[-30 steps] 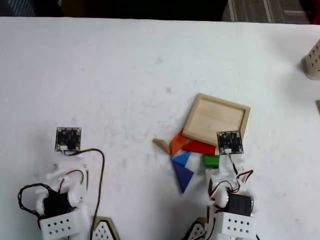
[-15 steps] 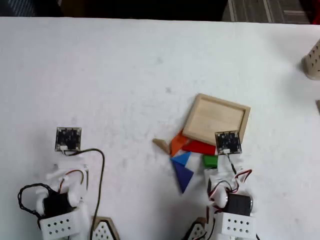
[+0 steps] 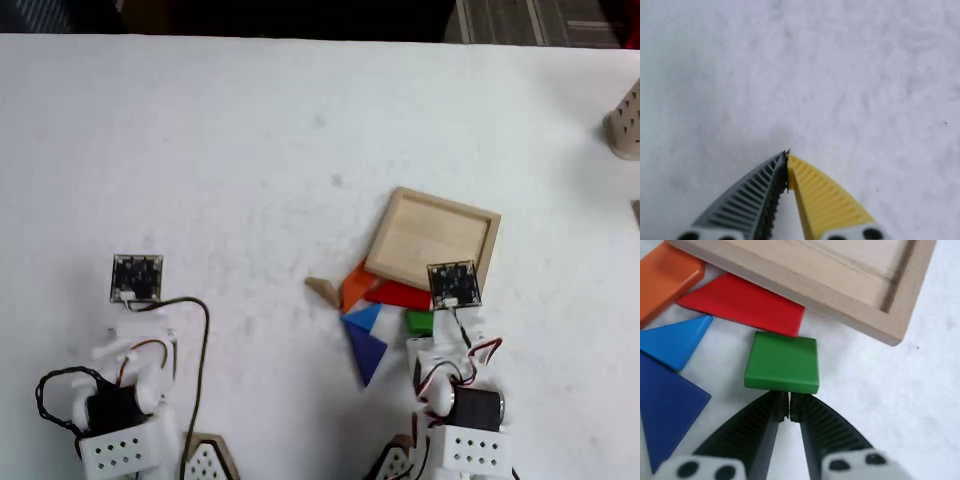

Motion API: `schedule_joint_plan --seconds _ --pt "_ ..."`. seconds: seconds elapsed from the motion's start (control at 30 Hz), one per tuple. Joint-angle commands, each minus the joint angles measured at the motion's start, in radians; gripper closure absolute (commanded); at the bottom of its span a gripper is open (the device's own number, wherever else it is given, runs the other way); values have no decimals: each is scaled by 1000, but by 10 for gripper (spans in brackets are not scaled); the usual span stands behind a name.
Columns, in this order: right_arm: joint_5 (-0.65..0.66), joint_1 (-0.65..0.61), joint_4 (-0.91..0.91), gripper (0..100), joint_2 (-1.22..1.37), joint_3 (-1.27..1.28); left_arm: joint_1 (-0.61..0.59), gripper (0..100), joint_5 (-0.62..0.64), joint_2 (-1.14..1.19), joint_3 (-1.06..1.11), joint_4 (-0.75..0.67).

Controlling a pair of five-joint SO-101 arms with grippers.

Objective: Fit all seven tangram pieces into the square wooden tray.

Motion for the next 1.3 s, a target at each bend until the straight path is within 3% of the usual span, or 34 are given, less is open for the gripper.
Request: schedule_joint_plan --seconds 0.0,0.23,0.33,0.53,0.67,0.8,0.9,1.1,1.27 --pt "-2 -5 -10 981 -12 6 18 976 -5 1 2 6" --pt "-2 2 -13 978 -13 -21 13 976 -3 1 -83 -77" --pt "-2 84 -8 978 -13 -81 21 976 -3 1 -137 -120" --pt "-5 225 -70 978 -13 -100 165 976 -11 1 -169 -195" --pt "-2 239 -93 978 -13 -92 231 976 2 5 -279 -209" --pt "-2 252 -99 978 -12 -91 309 976 92 24 -419 -175" --pt "-8 318 -130 977 -12 -89 361 976 89 159 -532 -178" --pt "-8 344 -142 977 -12 -87 390 976 97 714 -919 -170" --pt "-8 348 -142 977 -10 -86 552 976 97 1061 -1168 -169"
